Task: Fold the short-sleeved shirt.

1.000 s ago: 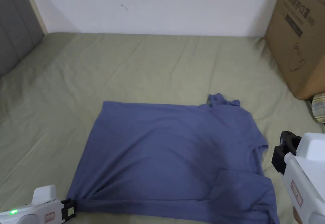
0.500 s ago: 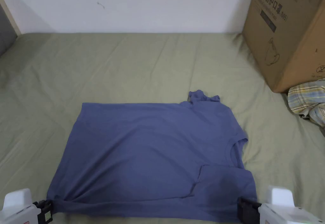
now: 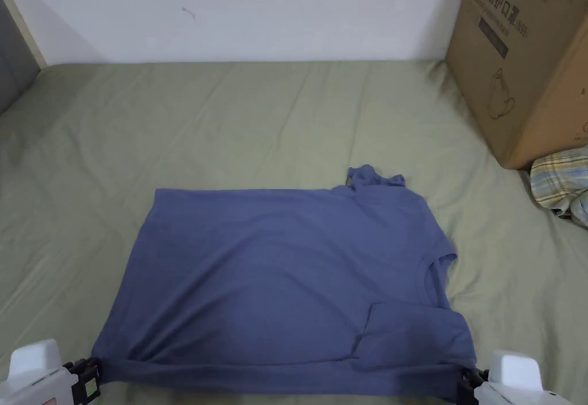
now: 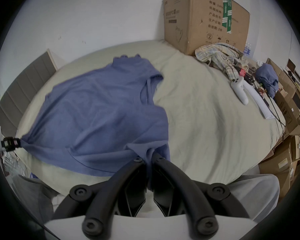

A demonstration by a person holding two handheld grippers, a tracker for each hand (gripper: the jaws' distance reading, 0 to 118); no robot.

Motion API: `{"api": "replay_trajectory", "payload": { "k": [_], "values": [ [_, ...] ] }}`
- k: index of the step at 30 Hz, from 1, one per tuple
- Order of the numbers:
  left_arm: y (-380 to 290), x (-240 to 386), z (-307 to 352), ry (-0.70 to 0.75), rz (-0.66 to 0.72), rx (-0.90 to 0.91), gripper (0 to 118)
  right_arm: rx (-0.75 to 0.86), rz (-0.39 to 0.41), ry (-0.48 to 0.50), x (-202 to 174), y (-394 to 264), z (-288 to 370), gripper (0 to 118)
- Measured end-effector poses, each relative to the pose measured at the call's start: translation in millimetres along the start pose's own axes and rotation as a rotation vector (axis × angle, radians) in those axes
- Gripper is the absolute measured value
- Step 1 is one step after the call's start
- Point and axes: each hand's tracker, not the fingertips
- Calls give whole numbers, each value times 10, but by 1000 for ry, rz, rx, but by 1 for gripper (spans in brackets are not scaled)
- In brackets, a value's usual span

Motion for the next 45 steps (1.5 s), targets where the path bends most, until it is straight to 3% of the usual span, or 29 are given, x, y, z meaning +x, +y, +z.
{"api": "replay_trajectory", "payload": {
  "k": [6, 12, 21, 24, 34, 35, 36, 37, 38, 39, 40, 41, 45],
  "values": [
    [364, 75, 42, -23, 24, 63, 7, 133, 14, 8, -54, 468, 176, 2],
    [821, 241, -141, -14, 3, 75, 7, 162, 38, 11, -106, 965, -61, 2],
    [1286, 419, -1003, 18, -35, -23, 7, 34, 42, -33, -61, 1355, -932, 2],
    [1313, 463, -1329, 41, -53, -78, 7, -21, -2, -45, -22, 1344, -1216, 2],
    [1189, 516, -1603, 77, -81, -131, 7, -103, 1, -104, -85, 1161, -1620, 3],
    [1209, 522, -1568, 75, -77, -135, 14, -100, 0, -105, -93, 1184, -1576, 4],
    [1215, 546, -1493, 70, -70, -133, 22, -95, -6, -103, -99, 1216, -1503, 8],
    [1208, 570, -1399, 71, -63, -128, 35, -84, -11, -100, -102, 1240, -1433, 20],
    [1224, 603, -1299, 54, -54, -96, 59, -55, -11, -85, -106, 1282, -1312, 49],
    [1245, 647, -1182, 32, -48, -48, 76, -5, -9, -70, -123, 1323, -1168, 72],
    [1259, 694, -1047, 20, -45, -5, 86, 36, -5, -58, -139, 1364, -1033, 88],
    [1289, 763, -857, 4, -49, 48, 92, 87, 3, -56, -160, 1414, -864, 94],
    [1415, 979, -163, -29, -60, 278, 92, 288, 27, -50, -306, 1595, -96, 94]
  ]
}}
